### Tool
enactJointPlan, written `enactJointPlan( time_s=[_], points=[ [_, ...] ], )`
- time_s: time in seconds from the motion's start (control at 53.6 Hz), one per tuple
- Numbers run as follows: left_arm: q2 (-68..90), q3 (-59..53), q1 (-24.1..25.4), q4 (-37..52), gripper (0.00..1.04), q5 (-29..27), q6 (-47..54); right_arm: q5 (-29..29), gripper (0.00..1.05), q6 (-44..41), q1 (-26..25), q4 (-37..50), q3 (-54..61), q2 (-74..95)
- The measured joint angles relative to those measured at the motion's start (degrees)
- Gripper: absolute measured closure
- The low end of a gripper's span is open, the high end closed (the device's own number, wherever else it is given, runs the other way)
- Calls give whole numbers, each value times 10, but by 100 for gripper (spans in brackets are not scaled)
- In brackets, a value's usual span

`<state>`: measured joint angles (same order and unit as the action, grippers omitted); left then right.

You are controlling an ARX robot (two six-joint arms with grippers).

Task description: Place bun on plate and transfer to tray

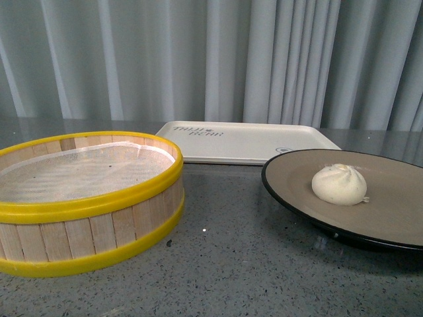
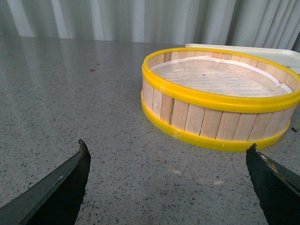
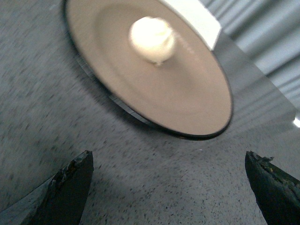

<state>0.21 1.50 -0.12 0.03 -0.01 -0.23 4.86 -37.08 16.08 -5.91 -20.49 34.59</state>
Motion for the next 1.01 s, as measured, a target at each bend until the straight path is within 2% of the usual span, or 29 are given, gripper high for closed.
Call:
enactJointPlan(
  time_s=[0.093, 0.186, 0.317, 0.559, 0.653, 0.914, 1.007],
  points=[
    [0, 0, 0, 0, 7, 0, 0, -12, 8, -128, 9, -16, -4, 46],
    [0, 0, 0, 0, 7, 0, 0, -37, 8, -228, 1, 21, -16, 107],
    [0, 0, 0, 0, 7, 0, 0, -59, 8, -321, -26, 72, -58, 195],
    [0, 0, 0, 0, 7, 0, 0, -98, 8, -370, -37, 75, -109, 277],
    [0, 0, 0, 0, 7, 0, 0, -130, 8, -401, -36, 70, -126, 301],
    [0, 0, 0, 0, 7, 0, 0, -133, 9, -435, -37, 74, -154, 343],
    [0, 0, 0, 0, 7, 0, 0, -134, 20, -441, -40, 76, -156, 353]
  ],
)
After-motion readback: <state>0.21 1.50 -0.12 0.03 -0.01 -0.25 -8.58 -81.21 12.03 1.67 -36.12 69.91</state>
